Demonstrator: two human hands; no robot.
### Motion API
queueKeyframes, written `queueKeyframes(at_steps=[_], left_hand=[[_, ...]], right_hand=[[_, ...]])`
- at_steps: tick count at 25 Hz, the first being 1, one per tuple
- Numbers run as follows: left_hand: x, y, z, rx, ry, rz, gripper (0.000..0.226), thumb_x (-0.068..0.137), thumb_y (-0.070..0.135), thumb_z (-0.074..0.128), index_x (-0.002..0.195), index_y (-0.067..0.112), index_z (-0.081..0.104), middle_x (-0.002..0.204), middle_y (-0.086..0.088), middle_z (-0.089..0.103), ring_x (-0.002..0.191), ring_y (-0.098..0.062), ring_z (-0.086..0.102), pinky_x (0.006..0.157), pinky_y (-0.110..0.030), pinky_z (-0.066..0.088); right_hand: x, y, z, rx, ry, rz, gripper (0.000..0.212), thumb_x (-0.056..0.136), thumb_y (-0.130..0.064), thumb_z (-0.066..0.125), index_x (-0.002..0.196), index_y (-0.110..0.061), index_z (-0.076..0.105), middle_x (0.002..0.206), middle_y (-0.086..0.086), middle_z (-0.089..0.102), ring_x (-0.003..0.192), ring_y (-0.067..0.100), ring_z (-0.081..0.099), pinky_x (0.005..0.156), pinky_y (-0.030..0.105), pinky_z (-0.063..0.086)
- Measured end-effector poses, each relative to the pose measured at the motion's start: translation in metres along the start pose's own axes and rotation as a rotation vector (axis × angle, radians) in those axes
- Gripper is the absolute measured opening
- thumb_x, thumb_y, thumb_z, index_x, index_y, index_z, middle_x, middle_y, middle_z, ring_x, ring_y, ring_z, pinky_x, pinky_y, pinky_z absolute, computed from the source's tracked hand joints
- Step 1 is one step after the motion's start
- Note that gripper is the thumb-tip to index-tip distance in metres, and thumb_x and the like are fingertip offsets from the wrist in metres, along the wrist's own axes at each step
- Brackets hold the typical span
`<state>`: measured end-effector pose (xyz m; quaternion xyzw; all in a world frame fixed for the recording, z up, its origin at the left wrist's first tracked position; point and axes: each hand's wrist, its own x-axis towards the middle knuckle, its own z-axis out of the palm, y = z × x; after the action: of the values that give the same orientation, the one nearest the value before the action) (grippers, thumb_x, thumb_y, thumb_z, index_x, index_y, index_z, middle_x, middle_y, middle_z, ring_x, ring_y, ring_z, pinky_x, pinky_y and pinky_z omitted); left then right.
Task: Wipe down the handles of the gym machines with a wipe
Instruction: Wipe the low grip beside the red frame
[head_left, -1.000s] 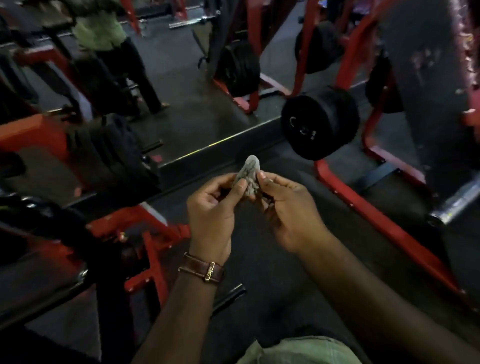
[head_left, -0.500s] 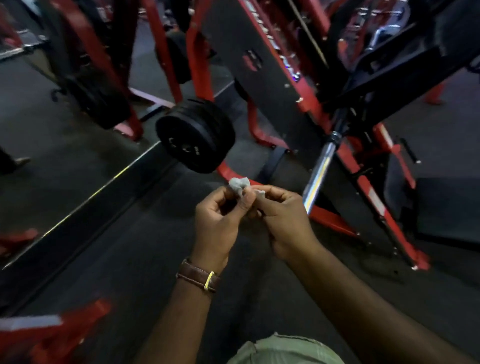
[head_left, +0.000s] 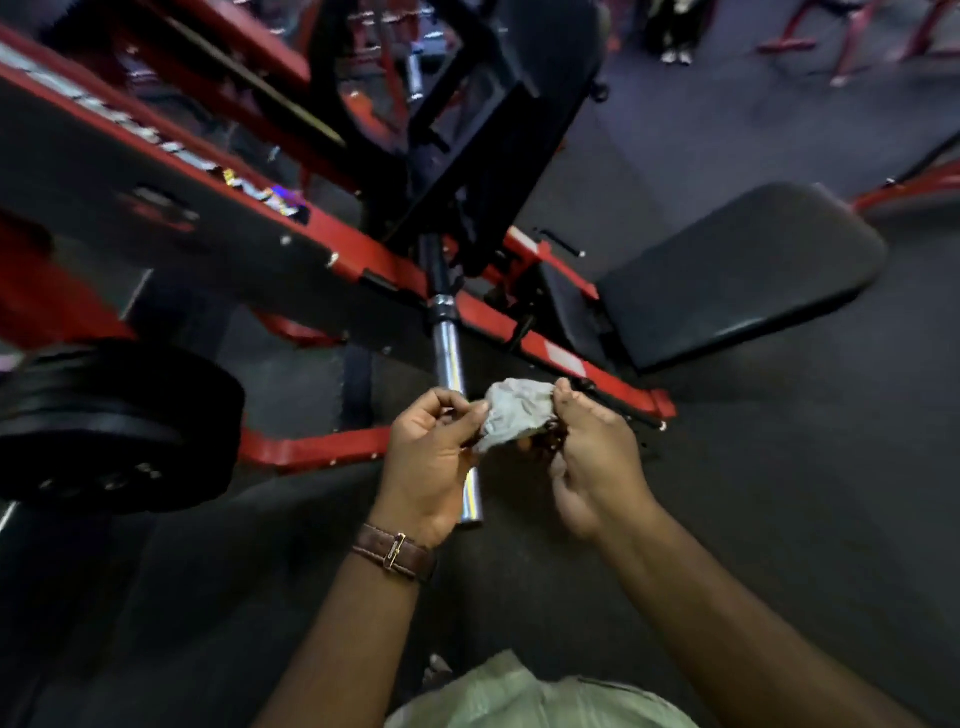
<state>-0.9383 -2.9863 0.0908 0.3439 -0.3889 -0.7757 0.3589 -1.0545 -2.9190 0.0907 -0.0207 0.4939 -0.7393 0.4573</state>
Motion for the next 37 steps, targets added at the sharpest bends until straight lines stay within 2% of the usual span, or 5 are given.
queueKeyframes(at_steps=[8,18,28,33,37], left_hand=[[0.076,-0.045,0.075,0.286,-0.378,-0.238,0.034,0.08,0.006,0.074,0.111,-0.006,0.066,0.089,-0.013,0.072,0.071,-0.014,0.067,0.058,-0.02,0.051],[0.185,-0.167,0.205,0.409,-0.21,-0.415,0.009,0.096,0.003,0.059,0.096,0.003,0.068,0.077,-0.005,0.07,0.061,-0.009,0.061,0.049,-0.019,0.044],[0.316,-0.289,0.264,0.598,0.224,-0.669,0.018,0.08,0.003,0.072,0.065,0.012,0.065,0.063,-0.007,0.062,0.062,-0.02,0.058,0.055,-0.029,0.045],[0.407,-0.328,0.27,0.456,0.329,-0.764,0.014,0.085,0.005,0.061,0.074,0.009,0.068,0.064,-0.004,0.065,0.051,-0.016,0.06,0.045,-0.019,0.046],[0.47,-0.385,0.256,0.545,0.258,-0.863,0.008,0.084,0.004,0.066,0.088,0.003,0.073,0.083,-0.014,0.068,0.059,-0.019,0.061,0.049,-0.021,0.048]], right_hand=[[0.04,-0.029,-0.057,0.004,0.298,-0.132,0.037,0.098,-0.029,0.059,0.106,0.007,0.068,0.102,0.028,0.071,0.09,0.035,0.068,0.086,0.048,0.055],[0.16,-0.1,-0.187,0.15,0.467,-0.054,0.014,0.091,0.002,0.061,0.101,-0.001,0.071,0.093,0.015,0.074,0.083,0.024,0.071,0.072,0.032,0.058],[0.326,-0.084,-0.281,-0.858,0.561,-0.436,0.025,0.069,0.009,0.067,0.084,-0.009,0.074,0.091,0.001,0.068,0.083,0.008,0.063,0.077,0.013,0.048],[0.401,-0.047,-0.312,-1.086,0.352,-0.368,0.031,0.08,-0.015,0.07,0.109,-0.004,0.071,0.116,0.008,0.069,0.106,0.024,0.065,0.096,0.033,0.051],[0.473,-0.028,-0.338,-1.286,0.373,-0.239,0.018,0.082,-0.015,0.066,0.1,-0.013,0.071,0.098,0.003,0.072,0.091,0.027,0.061,0.08,0.038,0.051]])
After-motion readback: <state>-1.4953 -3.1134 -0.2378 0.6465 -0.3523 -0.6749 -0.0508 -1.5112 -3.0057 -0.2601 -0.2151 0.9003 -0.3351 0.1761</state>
